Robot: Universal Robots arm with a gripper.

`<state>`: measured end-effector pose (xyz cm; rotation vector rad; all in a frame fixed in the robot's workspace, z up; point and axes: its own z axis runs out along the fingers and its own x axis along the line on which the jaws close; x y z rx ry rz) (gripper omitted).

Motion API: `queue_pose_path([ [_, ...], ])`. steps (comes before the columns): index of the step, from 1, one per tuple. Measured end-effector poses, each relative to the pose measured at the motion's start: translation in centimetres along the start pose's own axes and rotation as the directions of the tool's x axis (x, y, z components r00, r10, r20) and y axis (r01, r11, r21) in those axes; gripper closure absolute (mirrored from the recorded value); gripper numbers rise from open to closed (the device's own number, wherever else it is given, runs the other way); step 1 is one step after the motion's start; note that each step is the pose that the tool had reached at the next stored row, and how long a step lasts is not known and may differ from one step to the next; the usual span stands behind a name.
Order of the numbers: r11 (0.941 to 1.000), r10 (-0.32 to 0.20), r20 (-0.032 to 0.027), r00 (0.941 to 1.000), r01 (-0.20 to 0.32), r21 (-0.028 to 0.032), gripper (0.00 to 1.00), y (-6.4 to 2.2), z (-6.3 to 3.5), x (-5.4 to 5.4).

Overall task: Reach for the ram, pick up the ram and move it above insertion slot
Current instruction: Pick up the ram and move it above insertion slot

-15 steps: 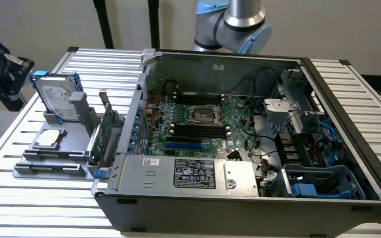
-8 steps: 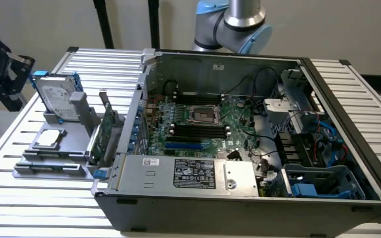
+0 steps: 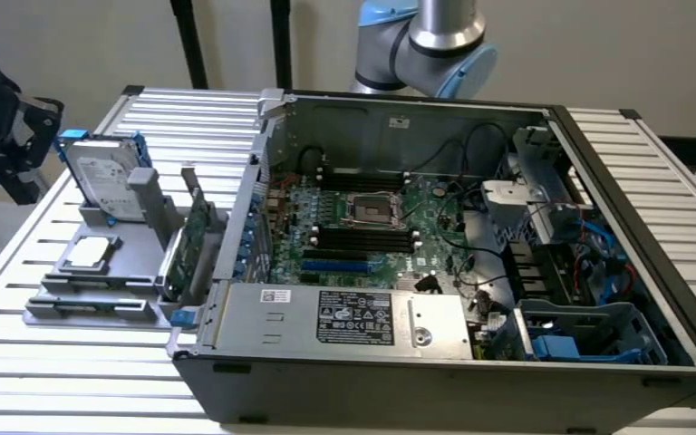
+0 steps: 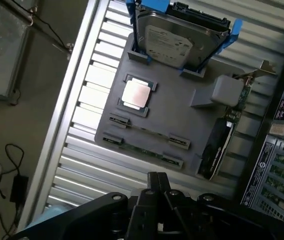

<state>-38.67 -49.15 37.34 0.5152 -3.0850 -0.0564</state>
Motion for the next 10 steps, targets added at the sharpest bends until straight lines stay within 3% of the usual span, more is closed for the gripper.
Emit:
queue_pose_path([
  [5, 0.9958, -0.091, -0.0035, 0.9958, 0.091, 0.0005, 0.89, 0.00, 0.03, 0.00],
  [10, 0.9834, -0.181, -0.0070, 0.9834, 0.181, 0.0007, 0.89, 0.00, 0.07, 0.00],
])
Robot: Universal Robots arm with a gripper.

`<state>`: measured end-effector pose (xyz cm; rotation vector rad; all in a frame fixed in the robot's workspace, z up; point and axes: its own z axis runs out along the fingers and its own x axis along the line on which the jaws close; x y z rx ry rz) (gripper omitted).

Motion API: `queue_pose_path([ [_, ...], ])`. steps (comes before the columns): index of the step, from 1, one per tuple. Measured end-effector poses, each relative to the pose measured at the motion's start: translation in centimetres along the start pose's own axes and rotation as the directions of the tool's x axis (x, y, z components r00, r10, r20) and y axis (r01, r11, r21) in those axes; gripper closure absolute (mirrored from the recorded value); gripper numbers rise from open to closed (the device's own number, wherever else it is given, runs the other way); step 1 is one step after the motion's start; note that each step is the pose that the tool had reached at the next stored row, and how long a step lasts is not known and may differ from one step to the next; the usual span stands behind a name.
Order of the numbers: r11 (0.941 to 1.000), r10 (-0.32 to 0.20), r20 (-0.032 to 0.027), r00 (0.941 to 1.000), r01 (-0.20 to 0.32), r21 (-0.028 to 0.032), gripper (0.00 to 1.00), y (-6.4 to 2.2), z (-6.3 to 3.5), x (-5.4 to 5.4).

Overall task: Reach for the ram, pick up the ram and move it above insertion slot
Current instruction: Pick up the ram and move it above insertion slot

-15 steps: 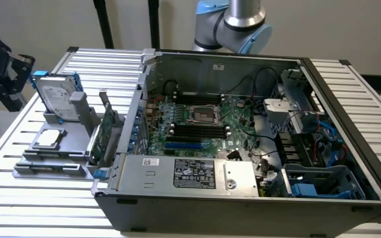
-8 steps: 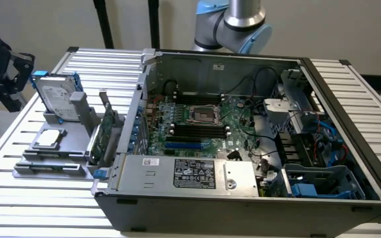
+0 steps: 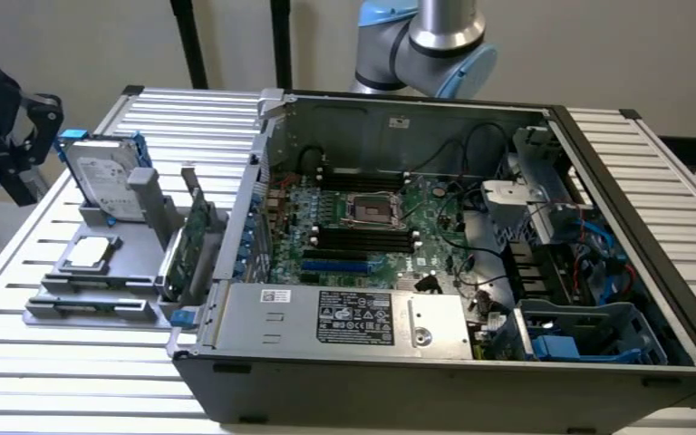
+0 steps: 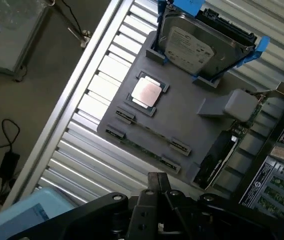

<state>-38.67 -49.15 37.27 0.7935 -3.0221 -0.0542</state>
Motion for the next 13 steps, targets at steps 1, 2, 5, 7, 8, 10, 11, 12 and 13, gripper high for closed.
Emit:
queue_pose_path([
  [1, 0.9998, -0.018, -0.0007, 0.9998, 0.018, 0.0001, 0.89, 0.00, 0.01, 0.00],
  [2, 0.9994, -0.036, -0.0014, 0.9994, 0.036, 0.0002, 0.89, 0.00, 0.01, 0.00],
  [5, 0.9959, -0.091, -0.0035, 0.9959, 0.091, 0.0005, 0.89, 0.00, 0.04, 0.00],
  [7, 0.9920, -0.127, -0.0049, 0.9919, 0.127, 0.0006, 0.89, -0.01, 0.06, 0.00],
  [8, 0.9895, -0.145, -0.0056, 0.9895, 0.145, 0.0006, 0.89, -0.01, 0.08, 0.00],
  [10, 0.9836, -0.181, -0.0070, 0.9835, 0.181, 0.0007, 0.89, -0.01, 0.10, 0.00],
  [11, 0.9802, -0.198, -0.0077, 0.9802, 0.198, 0.0007, 0.89, -0.01, 0.11, 0.00],
  [12, 0.9762, -0.217, -0.0084, 0.9762, 0.217, 0.0006, 0.89, 0.00, 0.13, 0.00],
  [13, 0.9722, -0.234, -0.0091, 0.9721, 0.234, 0.0006, 0.89, -0.01, 0.14, 0.00],
])
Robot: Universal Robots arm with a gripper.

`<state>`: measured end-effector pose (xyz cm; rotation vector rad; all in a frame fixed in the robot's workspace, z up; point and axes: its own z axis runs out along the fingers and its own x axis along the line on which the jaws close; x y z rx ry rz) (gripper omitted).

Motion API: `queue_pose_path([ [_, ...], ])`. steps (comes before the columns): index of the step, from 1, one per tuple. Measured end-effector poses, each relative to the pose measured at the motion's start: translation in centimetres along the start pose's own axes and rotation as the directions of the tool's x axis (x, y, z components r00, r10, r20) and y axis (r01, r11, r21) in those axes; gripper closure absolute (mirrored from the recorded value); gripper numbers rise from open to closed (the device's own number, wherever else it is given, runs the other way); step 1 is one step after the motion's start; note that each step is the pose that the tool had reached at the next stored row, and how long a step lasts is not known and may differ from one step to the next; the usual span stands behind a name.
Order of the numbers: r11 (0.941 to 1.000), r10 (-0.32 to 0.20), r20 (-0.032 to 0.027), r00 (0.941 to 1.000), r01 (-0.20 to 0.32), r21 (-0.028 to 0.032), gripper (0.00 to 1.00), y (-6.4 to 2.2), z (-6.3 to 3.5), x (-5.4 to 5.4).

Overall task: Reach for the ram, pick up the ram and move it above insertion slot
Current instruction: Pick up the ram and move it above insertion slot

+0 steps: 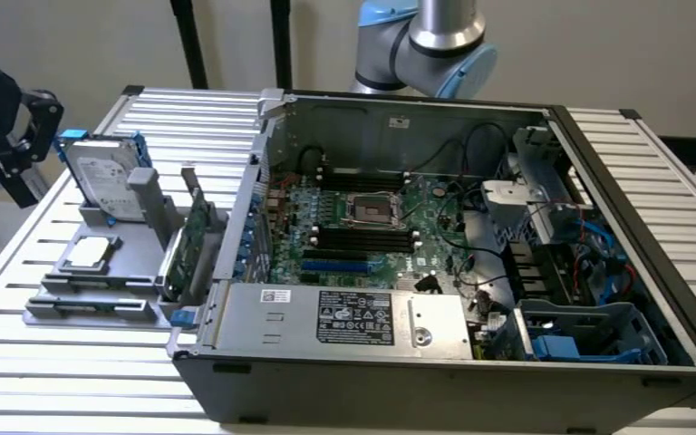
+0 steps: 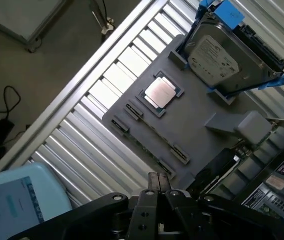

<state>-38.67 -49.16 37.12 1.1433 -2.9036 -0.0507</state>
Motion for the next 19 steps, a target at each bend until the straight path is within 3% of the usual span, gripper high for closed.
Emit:
queue_pose_path([
  [5, 0.9959, -0.090, -0.0036, 0.9959, 0.090, 0.0005, 0.89, 0.00, 0.07, 0.00],
  [10, 0.9837, -0.180, -0.0069, 0.9837, 0.180, 0.0007, 0.89, -0.01, 0.15, 0.00],
  [15, 0.9632, -0.269, -0.0104, 0.9631, 0.269, 0.0006, 0.89, -0.01, 0.22, 0.00],
  [19, 0.9413, -0.337, -0.0133, 0.9413, 0.337, 0.0002, 0.89, -0.01, 0.28, 0.00],
])
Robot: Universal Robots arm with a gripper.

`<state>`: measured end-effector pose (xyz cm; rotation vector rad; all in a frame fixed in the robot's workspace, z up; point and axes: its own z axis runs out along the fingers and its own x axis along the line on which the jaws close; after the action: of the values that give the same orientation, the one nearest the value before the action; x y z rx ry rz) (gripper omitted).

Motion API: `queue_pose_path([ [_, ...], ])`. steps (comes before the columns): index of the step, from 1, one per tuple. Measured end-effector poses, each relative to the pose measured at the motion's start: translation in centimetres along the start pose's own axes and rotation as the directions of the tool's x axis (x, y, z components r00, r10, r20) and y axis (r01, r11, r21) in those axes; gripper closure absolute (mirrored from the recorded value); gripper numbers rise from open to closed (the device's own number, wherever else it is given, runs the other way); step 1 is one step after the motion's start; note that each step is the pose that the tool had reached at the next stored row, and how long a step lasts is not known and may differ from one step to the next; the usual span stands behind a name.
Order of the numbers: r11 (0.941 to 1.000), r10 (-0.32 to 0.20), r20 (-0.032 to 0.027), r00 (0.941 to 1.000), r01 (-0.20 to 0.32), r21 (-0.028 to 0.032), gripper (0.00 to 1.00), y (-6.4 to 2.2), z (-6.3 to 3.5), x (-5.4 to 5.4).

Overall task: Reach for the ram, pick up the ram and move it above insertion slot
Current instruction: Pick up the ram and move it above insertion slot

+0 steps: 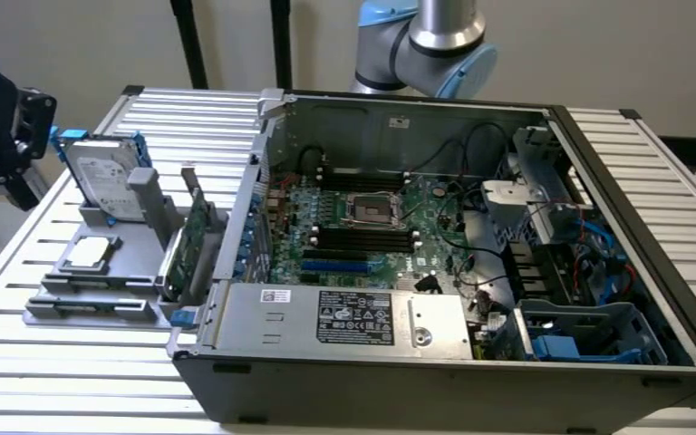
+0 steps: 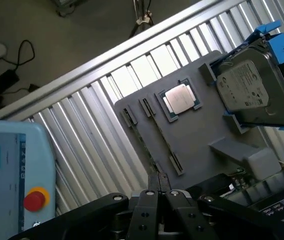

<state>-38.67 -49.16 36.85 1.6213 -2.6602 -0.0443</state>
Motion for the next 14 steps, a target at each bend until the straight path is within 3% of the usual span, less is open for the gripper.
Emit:
queue_pose_path([
  [4, 0.9973, -0.073, -0.0027, 0.9973, 0.073, 0.0005, 0.89, 0.00, 0.07, 0.00],
  [7, 0.9918, -0.128, -0.0049, 0.9918, 0.128, 0.0007, 0.89, 0.00, 0.10, 0.00],
  [11, 0.9799, -0.200, -0.0075, 0.9799, 0.200, 0.0013, 0.89, -0.01, 0.17, 0.00],
  [14, 0.9676, -0.253, -0.0094, 0.9675, 0.253, 0.0019, 0.89, -0.01, 0.21, -0.01],
])
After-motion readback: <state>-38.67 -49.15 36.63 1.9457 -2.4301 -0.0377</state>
